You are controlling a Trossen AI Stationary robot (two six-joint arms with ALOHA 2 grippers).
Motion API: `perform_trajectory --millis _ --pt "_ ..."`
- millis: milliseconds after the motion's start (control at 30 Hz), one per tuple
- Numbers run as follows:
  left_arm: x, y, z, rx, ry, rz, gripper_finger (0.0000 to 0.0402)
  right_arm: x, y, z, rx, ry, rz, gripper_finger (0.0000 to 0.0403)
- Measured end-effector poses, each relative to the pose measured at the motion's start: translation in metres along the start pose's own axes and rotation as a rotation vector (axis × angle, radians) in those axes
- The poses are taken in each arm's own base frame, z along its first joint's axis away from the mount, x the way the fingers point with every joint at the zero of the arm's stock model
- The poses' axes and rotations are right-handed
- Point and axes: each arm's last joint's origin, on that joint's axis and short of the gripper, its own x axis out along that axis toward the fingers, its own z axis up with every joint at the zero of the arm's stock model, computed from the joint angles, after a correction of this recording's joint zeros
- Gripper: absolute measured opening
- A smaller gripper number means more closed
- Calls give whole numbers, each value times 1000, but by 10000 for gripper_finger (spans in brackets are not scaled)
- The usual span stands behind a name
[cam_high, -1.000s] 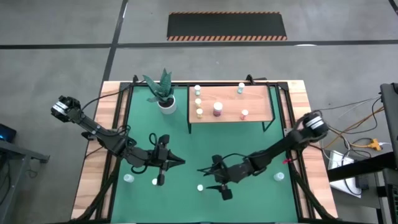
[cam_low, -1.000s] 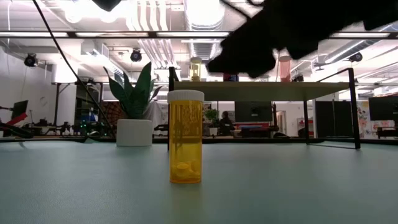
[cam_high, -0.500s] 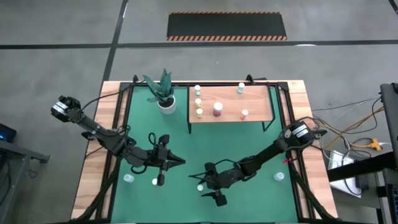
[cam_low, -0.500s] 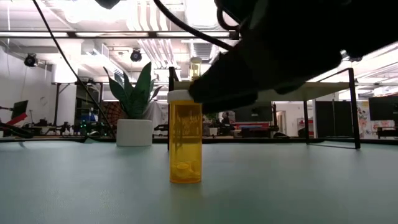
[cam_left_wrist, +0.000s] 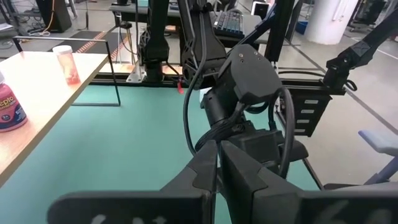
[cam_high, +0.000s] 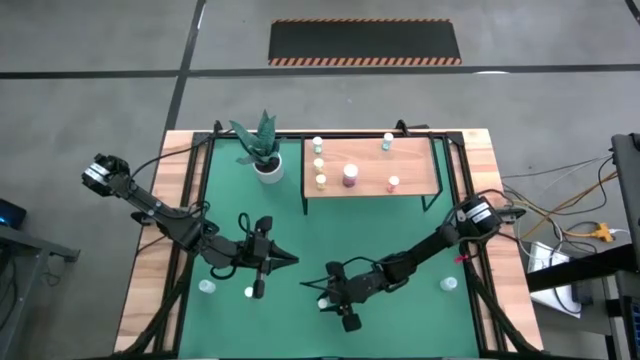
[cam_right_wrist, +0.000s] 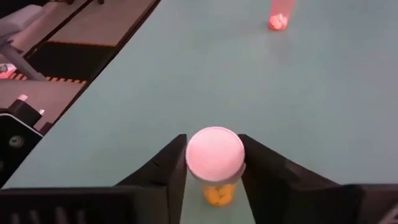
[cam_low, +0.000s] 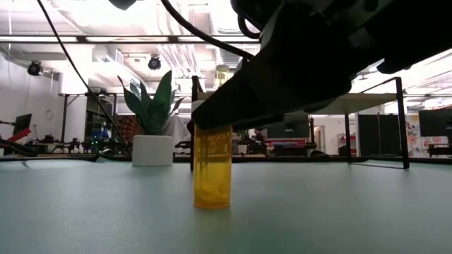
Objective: Pick and place medicine bottles onto shelf by color
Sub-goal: Put the orange pill bottle on the shelf
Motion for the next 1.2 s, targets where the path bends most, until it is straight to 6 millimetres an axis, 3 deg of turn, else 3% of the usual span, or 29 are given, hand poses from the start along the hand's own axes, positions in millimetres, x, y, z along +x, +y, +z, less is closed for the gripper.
perform_trajectory --millis 167,367,633,933,1200 --pt "0 0 0 0 0 0 4 -2 1 4 -7 -11 2 98" --pt "0 0 0 0 0 0 4 -15 2 19 -52 -34 5 107" --pt "5 -3 -10 -56 21 -6 4 -64 4 58 -122 -33 1 104" --pt "56 -28 -54 -19 168 -111 4 -127 12 90 -116 -63 10 106" --pt "100 -51 -85 87 305 -231 4 -150 14 100 -134 -103 -14 106"
